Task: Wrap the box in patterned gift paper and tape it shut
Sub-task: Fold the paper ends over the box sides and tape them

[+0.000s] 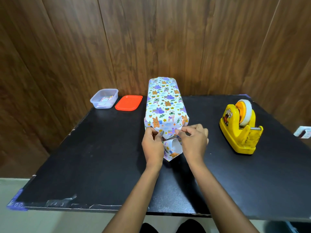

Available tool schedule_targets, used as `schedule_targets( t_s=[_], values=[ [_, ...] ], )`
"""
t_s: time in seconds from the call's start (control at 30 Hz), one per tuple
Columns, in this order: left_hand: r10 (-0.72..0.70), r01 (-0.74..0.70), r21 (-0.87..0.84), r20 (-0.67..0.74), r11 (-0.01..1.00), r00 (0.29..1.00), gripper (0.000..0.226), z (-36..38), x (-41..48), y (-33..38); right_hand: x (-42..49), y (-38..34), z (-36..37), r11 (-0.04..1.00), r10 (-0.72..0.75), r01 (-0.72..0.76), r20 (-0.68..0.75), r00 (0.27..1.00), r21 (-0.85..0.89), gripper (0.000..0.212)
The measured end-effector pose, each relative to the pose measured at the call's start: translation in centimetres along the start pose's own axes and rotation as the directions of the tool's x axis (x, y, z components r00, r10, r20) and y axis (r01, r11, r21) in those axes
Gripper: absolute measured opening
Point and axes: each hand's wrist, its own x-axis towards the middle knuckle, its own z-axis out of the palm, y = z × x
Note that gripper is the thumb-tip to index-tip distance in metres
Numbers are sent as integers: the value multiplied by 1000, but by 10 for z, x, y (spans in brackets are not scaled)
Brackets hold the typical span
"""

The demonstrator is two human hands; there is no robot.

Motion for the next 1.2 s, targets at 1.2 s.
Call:
schedule_targets(
  t_s=[1.2],
  values=[
    [524,-733,486,514,476,680,58,-44,58,9,36,4,-30,967,-120,65,212,970,248,5]
  ],
)
